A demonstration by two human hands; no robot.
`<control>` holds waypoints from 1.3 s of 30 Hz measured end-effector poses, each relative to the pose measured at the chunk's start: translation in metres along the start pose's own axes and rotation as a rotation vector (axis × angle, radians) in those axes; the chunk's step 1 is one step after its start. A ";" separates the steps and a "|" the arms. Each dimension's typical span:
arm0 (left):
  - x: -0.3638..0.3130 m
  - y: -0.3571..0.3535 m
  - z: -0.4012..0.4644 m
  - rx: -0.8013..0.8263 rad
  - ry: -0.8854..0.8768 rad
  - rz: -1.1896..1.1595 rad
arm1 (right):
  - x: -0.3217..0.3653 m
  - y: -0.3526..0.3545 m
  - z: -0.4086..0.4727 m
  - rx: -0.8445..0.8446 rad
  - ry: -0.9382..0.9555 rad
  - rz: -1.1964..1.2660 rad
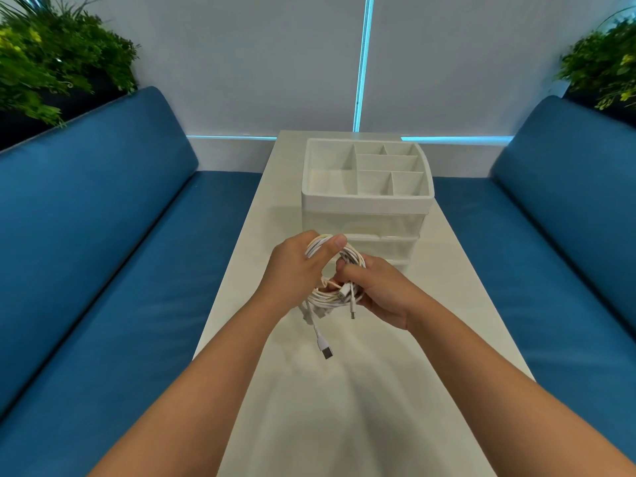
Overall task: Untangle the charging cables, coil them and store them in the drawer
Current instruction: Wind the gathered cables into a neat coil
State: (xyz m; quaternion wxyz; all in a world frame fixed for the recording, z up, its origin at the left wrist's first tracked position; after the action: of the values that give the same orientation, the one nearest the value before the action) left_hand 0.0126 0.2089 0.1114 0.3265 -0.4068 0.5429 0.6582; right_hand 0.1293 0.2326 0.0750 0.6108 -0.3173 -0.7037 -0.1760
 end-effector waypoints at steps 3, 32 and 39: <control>0.003 0.000 0.001 0.007 0.021 -0.031 | -0.001 0.002 0.001 0.002 0.008 -0.005; -0.009 0.003 0.003 0.086 0.008 -0.041 | 0.007 -0.006 0.000 0.198 0.071 0.095; -0.027 0.015 0.004 0.019 -0.077 -0.005 | 0.003 0.000 0.009 -0.028 0.030 0.139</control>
State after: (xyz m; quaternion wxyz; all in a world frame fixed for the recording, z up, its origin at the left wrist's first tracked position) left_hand 0.0109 0.2105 0.1430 0.3526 -0.3796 0.5353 0.6672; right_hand 0.1224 0.2392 0.0761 0.6276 -0.3712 -0.6682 -0.1478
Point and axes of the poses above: each hand's wrist, its own z-axis towards the middle knuckle, its own y-axis out of the back of the hand, x = y × z, the point moved 9 cm from there along z, towards the middle knuckle, and after that the axes turned 8 degrees about x, right-handed, at the moved point
